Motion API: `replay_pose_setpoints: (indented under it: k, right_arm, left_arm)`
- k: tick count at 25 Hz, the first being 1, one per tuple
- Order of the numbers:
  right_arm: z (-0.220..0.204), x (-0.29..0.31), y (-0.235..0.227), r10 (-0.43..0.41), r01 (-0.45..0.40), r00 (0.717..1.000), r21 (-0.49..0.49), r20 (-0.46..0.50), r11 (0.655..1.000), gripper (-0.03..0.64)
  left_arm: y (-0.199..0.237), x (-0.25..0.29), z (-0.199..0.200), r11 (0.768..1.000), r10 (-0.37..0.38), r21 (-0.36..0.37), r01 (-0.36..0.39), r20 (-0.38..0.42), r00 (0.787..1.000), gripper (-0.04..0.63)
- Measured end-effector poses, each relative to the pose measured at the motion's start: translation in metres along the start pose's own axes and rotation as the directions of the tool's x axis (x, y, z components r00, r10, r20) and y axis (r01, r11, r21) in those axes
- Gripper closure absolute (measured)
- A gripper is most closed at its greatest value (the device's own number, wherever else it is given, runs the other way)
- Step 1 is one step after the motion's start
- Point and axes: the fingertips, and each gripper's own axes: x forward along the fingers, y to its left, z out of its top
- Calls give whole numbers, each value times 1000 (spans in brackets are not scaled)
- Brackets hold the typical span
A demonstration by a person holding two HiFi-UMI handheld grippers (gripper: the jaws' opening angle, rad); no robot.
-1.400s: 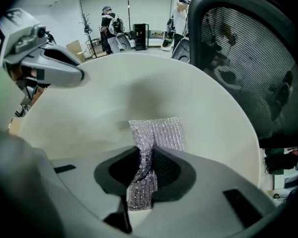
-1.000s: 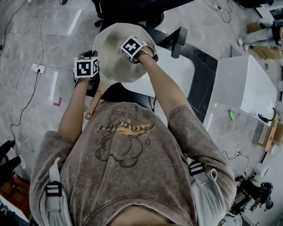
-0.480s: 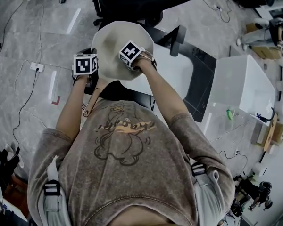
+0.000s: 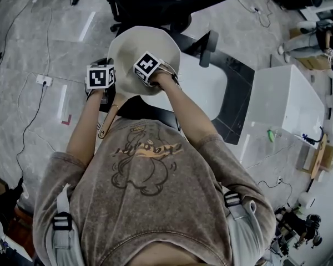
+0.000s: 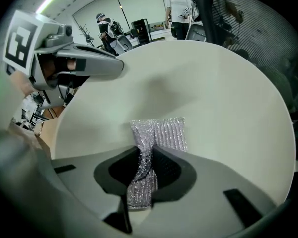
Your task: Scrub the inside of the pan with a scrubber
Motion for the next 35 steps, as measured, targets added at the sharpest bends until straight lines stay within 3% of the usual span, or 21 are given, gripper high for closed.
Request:
replay_pose_setpoints:
  k: [7, 15, 22, 29, 32, 35]
  right_arm:
    - [21, 9, 21, 28, -26, 997, -32, 68, 999, 526]
    - [37, 19, 51, 118, -110, 986, -75, 115, 991, 525]
    - [39, 15, 52, 138, -122, 974, -97, 178, 988, 523]
    - [52, -13, 36, 43, -26, 958, -64, 285, 998, 523]
    - [57, -35, 27, -8, 21, 930, -31, 366, 999, 523]
    - [59, -63, 21, -40, 46, 890, -2, 454, 999, 528]
  left_arm:
    - [1, 0, 0, 1000, 9, -9, -9, 2, 1000, 543]
    - [0, 1, -1, 1000, 12, -1, -12, 1, 1000, 543]
    - [-1, 1, -3, 1000, 8, -9, -8, 7, 1000, 541]
    - [0, -19, 13, 997, 51, 52, -55, 84, 995, 541]
    - [2, -36, 25, 994, 71, 71, -82, 145, 987, 543]
    - [-4, -54, 38, 995, 34, 83, -51, 199, 979, 577]
